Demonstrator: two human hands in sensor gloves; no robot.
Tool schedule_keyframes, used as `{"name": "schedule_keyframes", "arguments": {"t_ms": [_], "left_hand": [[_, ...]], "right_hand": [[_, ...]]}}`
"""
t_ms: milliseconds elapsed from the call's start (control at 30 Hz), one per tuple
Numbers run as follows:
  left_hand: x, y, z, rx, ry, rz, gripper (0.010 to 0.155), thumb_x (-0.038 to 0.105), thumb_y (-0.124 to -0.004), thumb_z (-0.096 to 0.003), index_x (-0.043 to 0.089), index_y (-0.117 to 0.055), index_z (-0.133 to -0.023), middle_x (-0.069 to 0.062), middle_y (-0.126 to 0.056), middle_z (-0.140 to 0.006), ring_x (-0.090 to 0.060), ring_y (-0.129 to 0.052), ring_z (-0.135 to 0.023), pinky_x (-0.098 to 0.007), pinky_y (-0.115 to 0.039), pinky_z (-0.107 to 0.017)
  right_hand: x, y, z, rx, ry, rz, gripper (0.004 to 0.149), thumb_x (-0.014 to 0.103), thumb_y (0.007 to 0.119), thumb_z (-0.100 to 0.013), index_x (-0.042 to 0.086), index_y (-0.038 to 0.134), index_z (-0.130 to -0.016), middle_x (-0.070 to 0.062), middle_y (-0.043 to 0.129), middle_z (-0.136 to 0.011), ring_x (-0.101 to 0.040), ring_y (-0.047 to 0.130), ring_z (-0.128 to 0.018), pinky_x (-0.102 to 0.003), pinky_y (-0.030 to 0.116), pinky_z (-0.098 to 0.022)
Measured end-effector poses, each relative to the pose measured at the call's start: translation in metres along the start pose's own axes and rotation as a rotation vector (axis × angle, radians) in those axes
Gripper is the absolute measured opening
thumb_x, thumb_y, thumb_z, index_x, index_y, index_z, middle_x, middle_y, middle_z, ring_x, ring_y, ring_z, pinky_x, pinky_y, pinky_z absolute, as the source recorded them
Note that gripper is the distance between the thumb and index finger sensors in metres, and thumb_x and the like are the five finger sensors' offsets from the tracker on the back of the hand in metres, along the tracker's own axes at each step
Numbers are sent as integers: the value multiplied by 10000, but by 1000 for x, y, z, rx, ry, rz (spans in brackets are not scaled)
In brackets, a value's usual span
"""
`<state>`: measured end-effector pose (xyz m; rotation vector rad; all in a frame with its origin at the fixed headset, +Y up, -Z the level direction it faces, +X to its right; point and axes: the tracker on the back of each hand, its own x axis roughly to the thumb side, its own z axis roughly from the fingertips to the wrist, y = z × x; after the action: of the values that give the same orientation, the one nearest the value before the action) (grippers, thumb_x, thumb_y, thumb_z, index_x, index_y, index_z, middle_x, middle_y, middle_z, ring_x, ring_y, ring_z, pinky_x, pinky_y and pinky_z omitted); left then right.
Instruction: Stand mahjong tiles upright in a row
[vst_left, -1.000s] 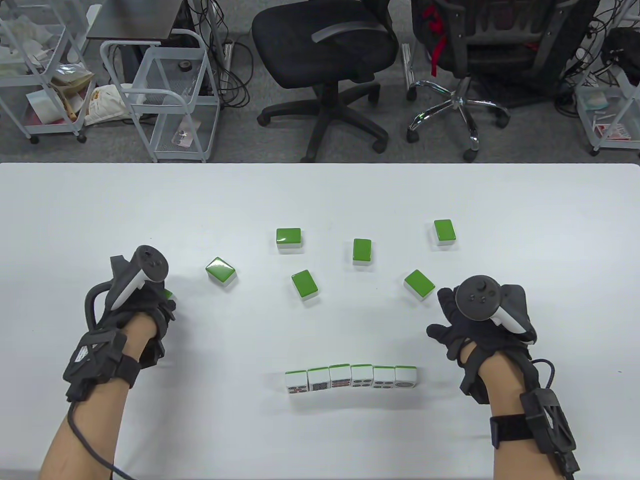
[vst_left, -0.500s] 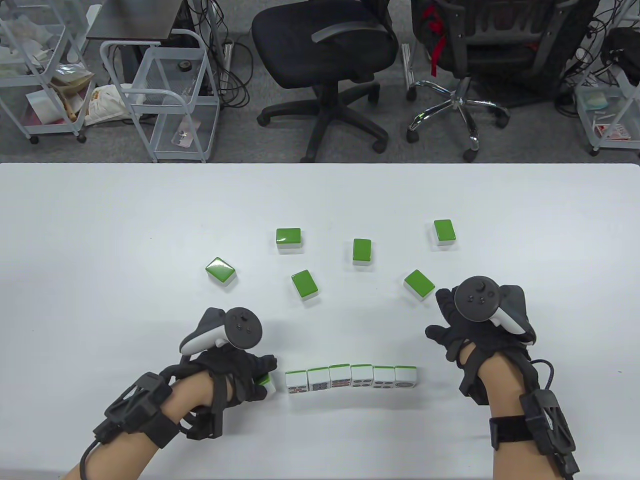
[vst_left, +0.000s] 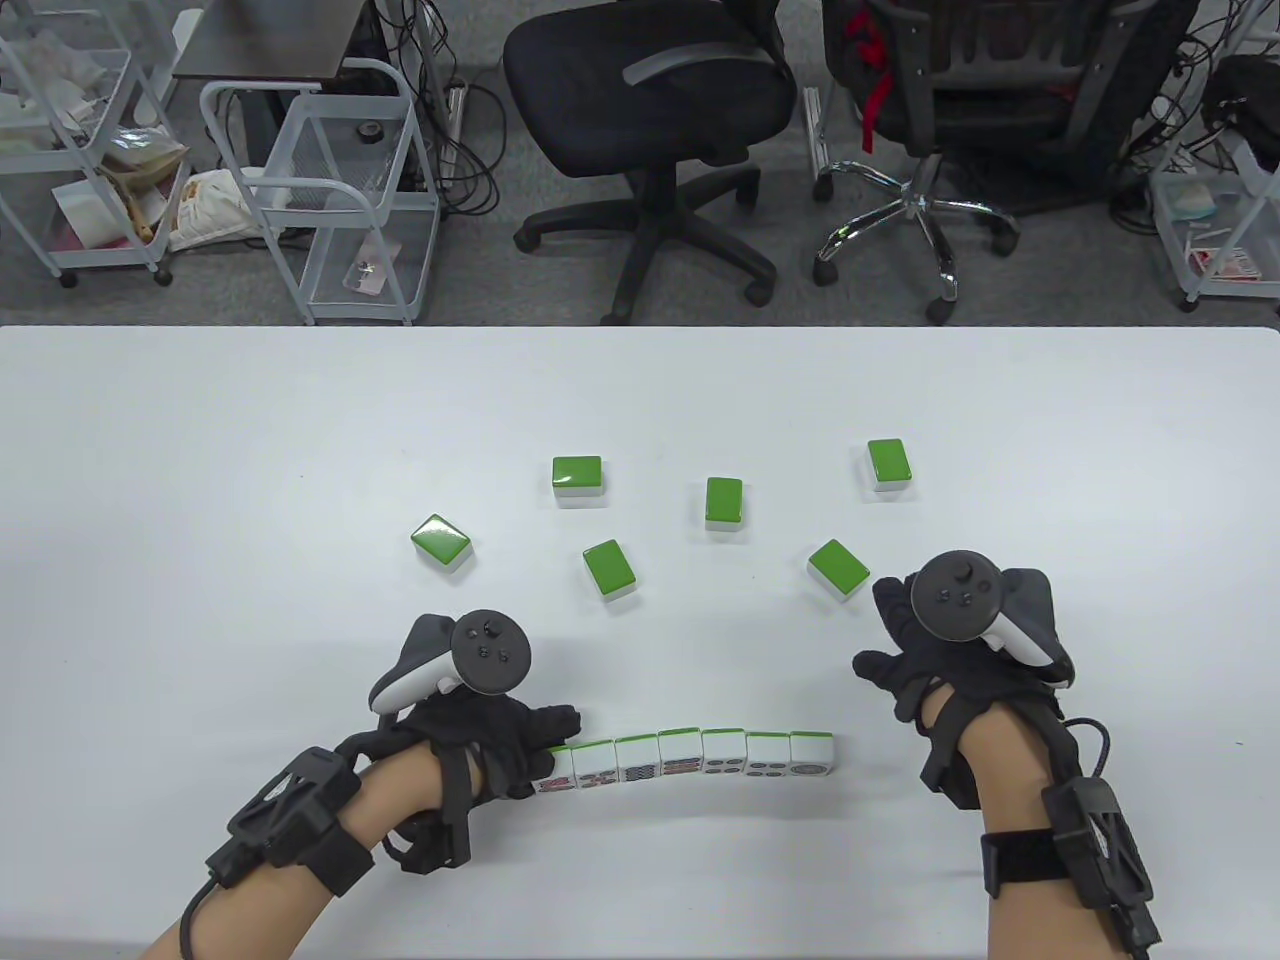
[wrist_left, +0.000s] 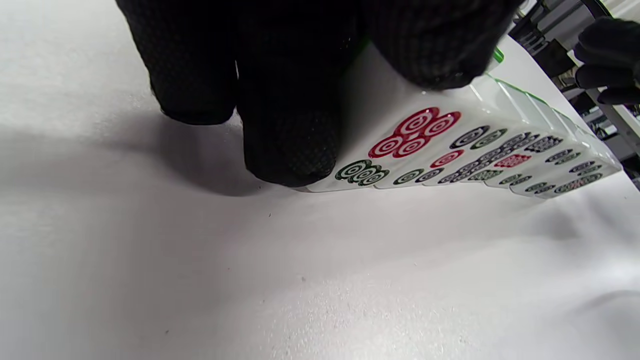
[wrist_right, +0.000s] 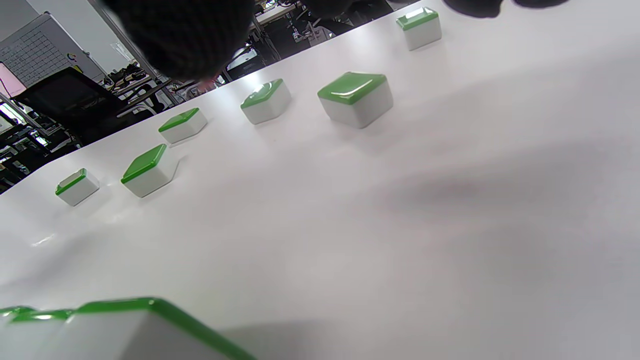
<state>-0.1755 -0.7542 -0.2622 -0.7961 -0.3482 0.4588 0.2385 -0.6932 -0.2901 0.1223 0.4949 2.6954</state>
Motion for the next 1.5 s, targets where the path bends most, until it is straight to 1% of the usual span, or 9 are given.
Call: {"name": "schedule_keyframes", "arguments": {"t_ms": [133,233,300,433,567,700,1000,1333,1500], "left_hand": [[-2,4,4,29,6,1,681,469,-791,-278,324,-628,-924,57,-859,-920,-111,-1106,-596,-374,-882,-562],[-3,25,19,175,31,49,690,548,-727,-305,331,-579,-942,62,-802,-961,-162,-1034,-690,-414,-814,-605],[-5,49,34,382,110,-1,719,568,-709,-318,356,-495,-971,74,-679,-1044,-219,-855,-907,-477,-703,-683],[-11,77,45,553,247,-117,780,607,-677,-317,392,-351,-993,87,-403,-1139,-330,-458,-1092,-546,-502,-761],[-20,87,45,577,340,-104,810,628,-671,-316,396,-300,-998,61,-282,-1151,-364,-330,-1099,-573,-423,-768],[-31,79,30,549,416,-159,814,625,-676,-314,395,-298,-997,36,-251,-1147,-359,-282,-1097,-582,-399,-767],[-38,70,22,563,436,-218,809,626,-680,-310,400,-316,-996,33,-253,-1147,-350,-280,-1100,-579,-397,-771],[-40,70,25,565,430,-211,808,627,-680,-310,399,-321,-997,30,-254,-1148,-354,-276,-1098,-580,-394,-770],[-40,71,26,565,428,-208,808,627,-680,-310,399,-320,-997,30,-249,-1147,-356,-273,-1097,-580,-392,-770]], "right_hand": [[1,-1,0,-4,-8,4,808,440,803,-342,85,454,-979,-290,346,-1048,-636,481,-887,-708,527,-577],[1,0,-1,-4,-11,2,807,438,803,-343,84,455,-979,-290,347,-1047,-635,482,-887,-710,527,-576],[3,0,-1,1,-17,6,807,439,804,-343,84,455,-979,-289,347,-1047,-636,483,-886,-708,527,-577],[6,0,-3,-13,-28,14,805,435,807,-341,86,459,-978,-288,353,-1047,-639,485,-883,-707,532,-576],[6,4,-4,-1,-18,16,808,436,806,-342,86,453,-979,-288,351,-1047,-626,490,-892,-706,531,-577],[8,6,-6,-9,-16,27,814,438,803,-343,88,437,-980,-287,349,-1047,-637,481,-885,-705,532,-577],[14,6,-8,-72,-46,49,775,384,797,-350,97,444,-976,-271,371,-1049,-617,494,-895,-701,537,-583],[-9,-30,-11,-311,-12,103,665,218,838,-332,140,589,-944,-214,527,-1043,-574,632,-888,-680,610,-579],[16,-11,-47,-170,-176,281,700,204,877,-310,208,579,-944,-150,491,-1067,-542,597,-928,-675,607,-600]]}}
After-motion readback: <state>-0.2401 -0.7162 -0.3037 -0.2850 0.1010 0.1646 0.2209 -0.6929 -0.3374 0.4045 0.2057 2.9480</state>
